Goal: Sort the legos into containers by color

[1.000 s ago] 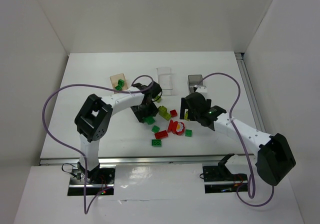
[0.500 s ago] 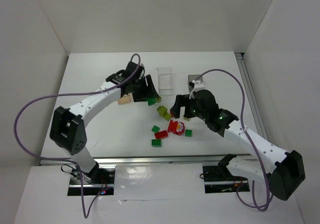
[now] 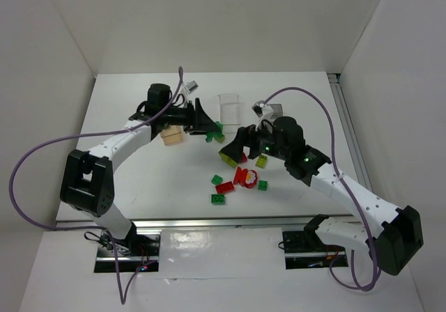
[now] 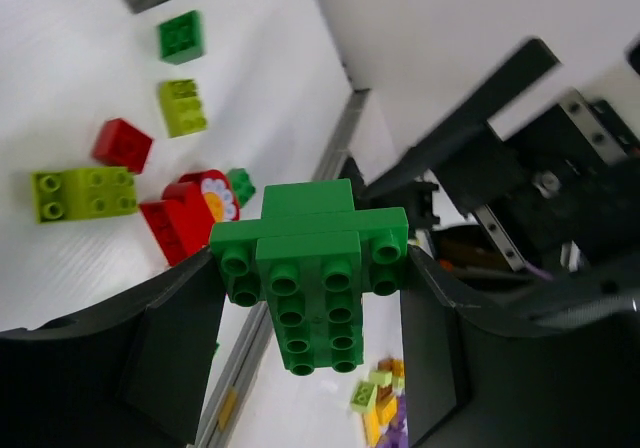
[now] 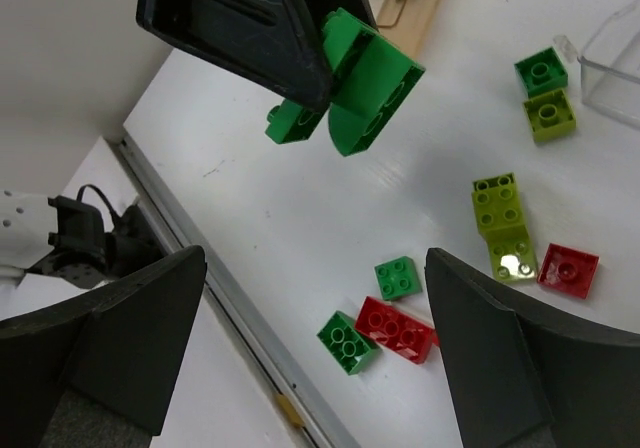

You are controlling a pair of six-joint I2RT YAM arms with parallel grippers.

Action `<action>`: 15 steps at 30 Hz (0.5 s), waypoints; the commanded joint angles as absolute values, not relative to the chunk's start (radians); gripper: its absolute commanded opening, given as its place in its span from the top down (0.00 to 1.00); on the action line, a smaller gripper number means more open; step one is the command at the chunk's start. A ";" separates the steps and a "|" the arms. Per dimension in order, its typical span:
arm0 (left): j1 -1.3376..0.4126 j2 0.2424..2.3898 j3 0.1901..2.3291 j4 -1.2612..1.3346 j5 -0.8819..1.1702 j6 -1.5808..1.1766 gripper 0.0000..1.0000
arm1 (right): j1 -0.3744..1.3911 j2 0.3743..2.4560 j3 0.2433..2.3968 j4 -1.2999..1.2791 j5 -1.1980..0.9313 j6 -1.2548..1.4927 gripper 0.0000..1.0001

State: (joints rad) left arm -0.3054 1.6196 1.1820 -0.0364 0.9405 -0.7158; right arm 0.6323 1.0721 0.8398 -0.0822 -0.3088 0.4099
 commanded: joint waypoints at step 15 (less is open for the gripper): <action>-0.210 1.867 0.953 1.622 1.355 -1.707 0.92 | 0.314 1.163 0.684 0.635 -0.828 0.856 0.17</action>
